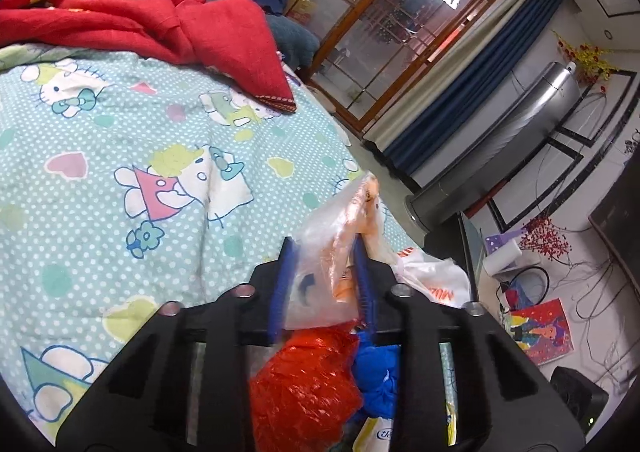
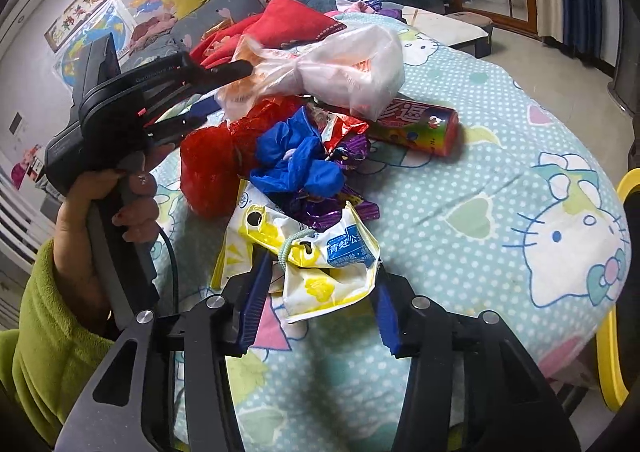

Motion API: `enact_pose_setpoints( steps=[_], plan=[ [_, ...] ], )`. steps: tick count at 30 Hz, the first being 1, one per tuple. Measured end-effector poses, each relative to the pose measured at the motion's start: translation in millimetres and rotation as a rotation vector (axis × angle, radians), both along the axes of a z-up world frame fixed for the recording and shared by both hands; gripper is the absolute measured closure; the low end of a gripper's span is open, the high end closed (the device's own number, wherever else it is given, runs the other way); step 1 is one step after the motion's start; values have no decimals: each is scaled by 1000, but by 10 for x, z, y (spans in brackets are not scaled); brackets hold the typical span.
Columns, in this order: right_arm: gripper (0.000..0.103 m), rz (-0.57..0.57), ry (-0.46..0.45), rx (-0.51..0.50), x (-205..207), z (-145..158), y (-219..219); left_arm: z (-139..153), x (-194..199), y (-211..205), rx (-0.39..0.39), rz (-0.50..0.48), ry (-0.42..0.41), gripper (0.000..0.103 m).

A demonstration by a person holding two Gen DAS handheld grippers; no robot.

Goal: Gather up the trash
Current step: 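Grasp the clear plastic bag with the left tool while the right grasps the yellow snack bag, then carry the clear bag and yellow snack bag over the yellow bin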

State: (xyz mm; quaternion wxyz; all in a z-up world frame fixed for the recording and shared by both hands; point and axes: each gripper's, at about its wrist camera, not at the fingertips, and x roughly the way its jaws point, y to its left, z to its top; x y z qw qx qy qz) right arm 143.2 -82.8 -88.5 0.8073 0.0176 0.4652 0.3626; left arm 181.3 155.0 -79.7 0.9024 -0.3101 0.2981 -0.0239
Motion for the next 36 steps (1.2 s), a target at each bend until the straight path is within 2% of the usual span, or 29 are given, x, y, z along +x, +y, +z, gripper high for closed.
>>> enact_pose_setpoints(
  steps=[5, 14, 27, 36],
  plan=[
    [59, -9, -11, -13, -26, 46, -88, 129, -131, -79, 24, -8, -48, 87],
    [59, -32, -28, -5, 11, 191, -206, 443, -366, -122, 53, 28, -141, 90],
    [59, -66, -72, 19, -7, 436, -422, 697, -512, -202, 71, 21, -205, 95],
    [59, -194, -91, 39, 124, 559, -878, 812, -551, -384, 78, -27, -238, 96]
  ],
)
